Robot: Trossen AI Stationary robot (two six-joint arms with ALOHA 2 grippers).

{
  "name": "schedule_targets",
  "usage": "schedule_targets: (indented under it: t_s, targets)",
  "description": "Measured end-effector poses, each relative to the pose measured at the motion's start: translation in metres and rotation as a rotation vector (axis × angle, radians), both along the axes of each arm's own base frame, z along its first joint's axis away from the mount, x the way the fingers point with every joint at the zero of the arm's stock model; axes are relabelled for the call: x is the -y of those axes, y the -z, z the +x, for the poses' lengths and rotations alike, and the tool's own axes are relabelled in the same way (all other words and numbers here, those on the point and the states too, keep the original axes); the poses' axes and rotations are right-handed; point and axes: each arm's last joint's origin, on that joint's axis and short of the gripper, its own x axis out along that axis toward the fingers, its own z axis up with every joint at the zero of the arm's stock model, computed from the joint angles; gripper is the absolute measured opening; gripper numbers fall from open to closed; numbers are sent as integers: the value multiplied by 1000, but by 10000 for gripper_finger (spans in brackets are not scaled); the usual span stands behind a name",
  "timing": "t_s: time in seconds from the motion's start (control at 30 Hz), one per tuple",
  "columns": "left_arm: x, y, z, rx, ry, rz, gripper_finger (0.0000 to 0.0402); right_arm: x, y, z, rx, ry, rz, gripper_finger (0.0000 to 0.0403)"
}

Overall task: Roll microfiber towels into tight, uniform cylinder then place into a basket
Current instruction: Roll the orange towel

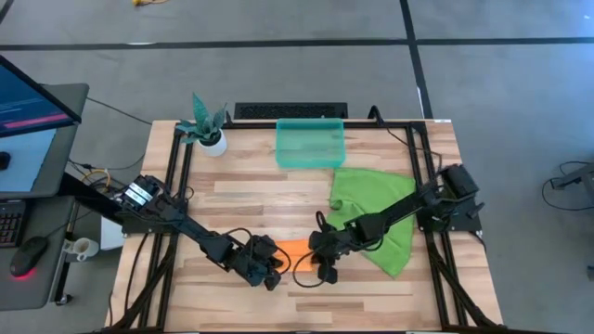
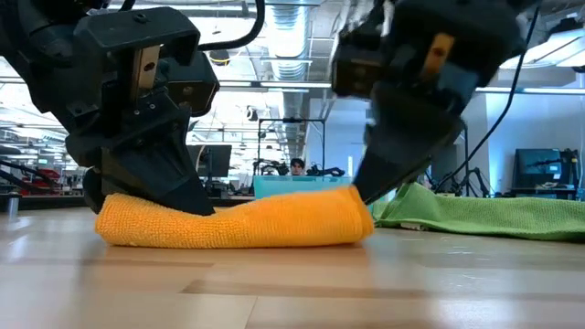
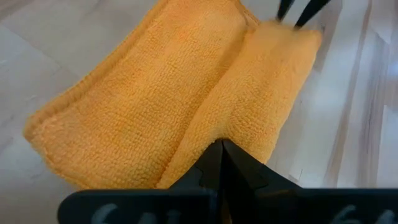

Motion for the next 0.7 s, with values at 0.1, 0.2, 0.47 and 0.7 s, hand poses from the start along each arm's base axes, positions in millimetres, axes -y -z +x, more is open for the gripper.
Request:
schedule_targets:
  t_s: [0.1, 0.2, 0.47, 0.7]
  targets:
    - [0, 0, 0, 3, -7, -7, 0, -2, -13, -7, 11, -45, -33, 77]
    - [0, 0, 0, 8, -13, -1, 0, -13, -25, -16, 49, -84, -73, 77]
    - [0, 0, 0, 13, -15, 0, 0, -54, -48, -33, 276, -220, -230, 77]
    - [0, 0, 0, 14, -16, 0, 0, -66, -47, -35, 350, -308, -300, 77]
